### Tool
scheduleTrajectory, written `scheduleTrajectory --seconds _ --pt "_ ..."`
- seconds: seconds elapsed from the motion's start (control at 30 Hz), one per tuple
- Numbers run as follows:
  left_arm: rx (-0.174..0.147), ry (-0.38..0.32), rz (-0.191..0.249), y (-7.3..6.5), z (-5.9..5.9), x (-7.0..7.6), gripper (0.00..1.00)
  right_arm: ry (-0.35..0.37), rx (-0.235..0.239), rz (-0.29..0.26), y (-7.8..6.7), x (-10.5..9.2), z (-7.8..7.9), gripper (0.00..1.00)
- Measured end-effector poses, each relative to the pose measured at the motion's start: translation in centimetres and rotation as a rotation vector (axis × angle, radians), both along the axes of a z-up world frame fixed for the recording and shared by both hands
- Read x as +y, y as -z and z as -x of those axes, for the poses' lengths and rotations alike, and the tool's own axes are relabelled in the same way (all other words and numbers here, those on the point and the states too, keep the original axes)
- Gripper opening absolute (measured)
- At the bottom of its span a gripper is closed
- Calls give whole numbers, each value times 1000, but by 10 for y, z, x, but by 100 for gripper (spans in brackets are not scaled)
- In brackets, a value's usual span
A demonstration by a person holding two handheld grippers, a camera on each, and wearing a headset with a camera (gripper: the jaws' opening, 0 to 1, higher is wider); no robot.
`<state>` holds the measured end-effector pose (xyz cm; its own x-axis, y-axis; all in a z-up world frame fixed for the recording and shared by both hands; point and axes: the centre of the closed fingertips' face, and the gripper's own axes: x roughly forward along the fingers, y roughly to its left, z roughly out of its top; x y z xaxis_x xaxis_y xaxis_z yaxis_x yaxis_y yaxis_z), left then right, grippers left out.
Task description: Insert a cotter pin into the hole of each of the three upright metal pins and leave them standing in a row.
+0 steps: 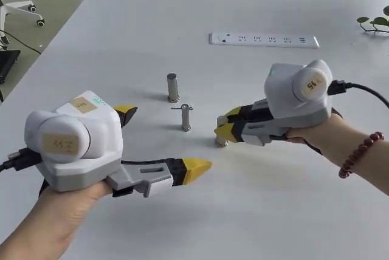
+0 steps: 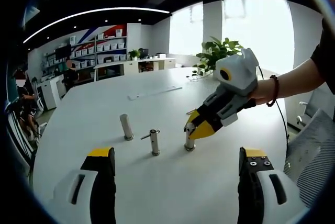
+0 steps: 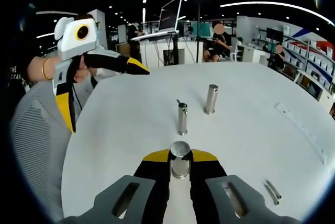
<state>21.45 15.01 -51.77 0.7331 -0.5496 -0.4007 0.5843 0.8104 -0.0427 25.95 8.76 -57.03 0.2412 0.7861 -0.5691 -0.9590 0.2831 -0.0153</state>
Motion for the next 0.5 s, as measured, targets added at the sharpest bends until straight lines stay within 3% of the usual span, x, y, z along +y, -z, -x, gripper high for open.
scheduleTrajectory --seconds 0.23,0.5 --pt "2 -5 0 0 0 2 98 2 5 -17 -2 -2 3 8" --pt "7 -5 2 2 1 2 98 38 57 -55 -4 -2 6 11"
